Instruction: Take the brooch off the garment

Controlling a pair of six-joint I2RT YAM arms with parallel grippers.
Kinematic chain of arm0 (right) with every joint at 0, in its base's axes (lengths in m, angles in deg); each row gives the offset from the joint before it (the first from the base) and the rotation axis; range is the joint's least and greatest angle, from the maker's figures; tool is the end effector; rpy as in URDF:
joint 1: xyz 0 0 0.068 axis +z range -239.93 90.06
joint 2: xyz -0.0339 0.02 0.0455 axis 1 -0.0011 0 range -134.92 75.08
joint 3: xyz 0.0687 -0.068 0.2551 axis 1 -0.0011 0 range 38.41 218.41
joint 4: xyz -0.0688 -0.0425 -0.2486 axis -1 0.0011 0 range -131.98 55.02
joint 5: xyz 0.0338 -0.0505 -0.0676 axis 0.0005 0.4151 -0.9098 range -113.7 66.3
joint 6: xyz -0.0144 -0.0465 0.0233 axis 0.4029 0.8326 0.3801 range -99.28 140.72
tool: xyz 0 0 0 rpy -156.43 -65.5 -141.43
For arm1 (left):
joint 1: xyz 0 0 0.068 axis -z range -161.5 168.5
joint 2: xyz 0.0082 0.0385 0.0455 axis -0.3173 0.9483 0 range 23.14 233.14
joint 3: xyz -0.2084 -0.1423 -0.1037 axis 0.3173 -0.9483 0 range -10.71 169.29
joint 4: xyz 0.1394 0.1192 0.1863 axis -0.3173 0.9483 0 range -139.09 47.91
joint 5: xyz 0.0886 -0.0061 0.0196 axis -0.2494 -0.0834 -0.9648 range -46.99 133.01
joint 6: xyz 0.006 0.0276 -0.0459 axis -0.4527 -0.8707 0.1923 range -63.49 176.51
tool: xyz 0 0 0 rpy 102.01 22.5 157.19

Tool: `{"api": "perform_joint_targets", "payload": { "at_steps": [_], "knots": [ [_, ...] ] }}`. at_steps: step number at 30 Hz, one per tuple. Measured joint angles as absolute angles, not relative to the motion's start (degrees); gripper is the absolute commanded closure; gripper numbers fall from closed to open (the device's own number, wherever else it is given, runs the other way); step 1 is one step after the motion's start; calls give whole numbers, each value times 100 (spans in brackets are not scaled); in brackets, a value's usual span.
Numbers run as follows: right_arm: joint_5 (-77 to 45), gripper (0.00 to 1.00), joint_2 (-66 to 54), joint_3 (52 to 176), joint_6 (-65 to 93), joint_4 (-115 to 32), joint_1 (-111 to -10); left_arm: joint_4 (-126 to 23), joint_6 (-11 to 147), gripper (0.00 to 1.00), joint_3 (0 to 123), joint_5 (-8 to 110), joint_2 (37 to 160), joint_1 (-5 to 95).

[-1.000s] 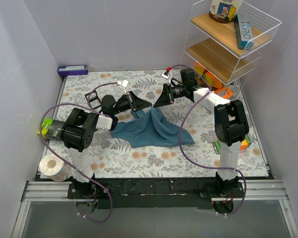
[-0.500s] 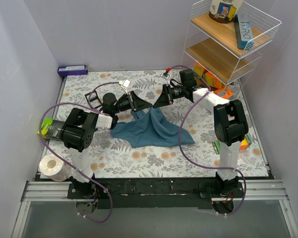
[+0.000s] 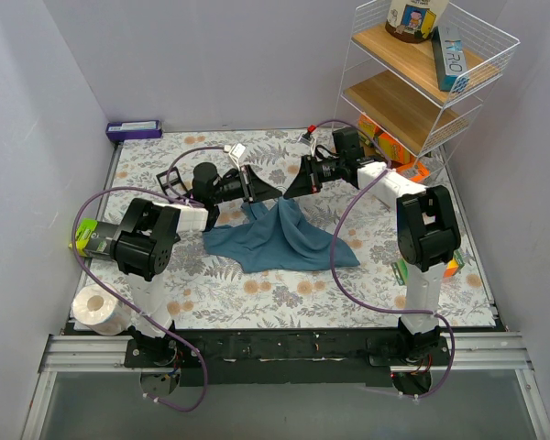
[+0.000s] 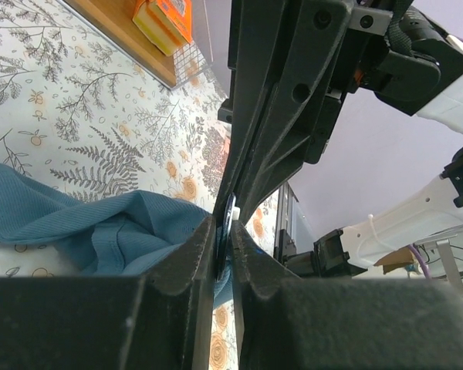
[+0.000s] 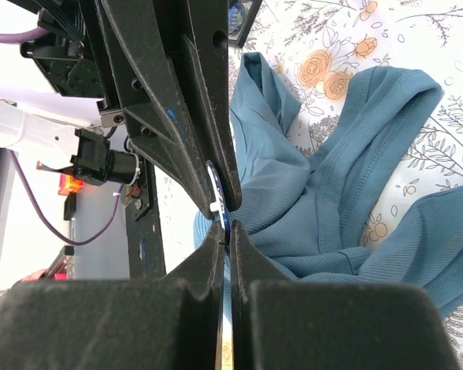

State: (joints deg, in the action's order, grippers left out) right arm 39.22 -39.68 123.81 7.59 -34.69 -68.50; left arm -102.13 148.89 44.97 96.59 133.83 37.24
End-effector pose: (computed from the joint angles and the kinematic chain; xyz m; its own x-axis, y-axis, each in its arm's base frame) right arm 0.4034 0.1926 0.2316 -0.7300 -0.1755 -0.6606 -0.6833 0.2081 0.6998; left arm 0.3678 -0.1550 0.1909 -0.9502 -0.3039 0.0691 -0.0721 -0.0014 -0.9974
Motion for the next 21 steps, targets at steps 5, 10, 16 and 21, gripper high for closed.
{"api": "perform_joint_targets", "payload": {
  "at_steps": [5, 10, 16, 21],
  "knots": [
    [3723, 99, -3920, 12390, 1024, -3286, -6829, -9776, 14668, 93, 4648, 9665, 13383, 3724],
    [3224, 99, -3906, 12464, 1354, -3072, -6783, -8626, 14146, 85, 5029, 9480, 13381, 3735],
    [2457, 99, -3858, 12674, 1852, -2816, -6636, -7297, 13624, 82, 5485, 8924, 13307, 3779],
    [2190, 99, -3856, 12759, 2025, -2820, -6630, -6449, 12887, 81, 5953, 8553, 13292, 3853]
  ]
}}
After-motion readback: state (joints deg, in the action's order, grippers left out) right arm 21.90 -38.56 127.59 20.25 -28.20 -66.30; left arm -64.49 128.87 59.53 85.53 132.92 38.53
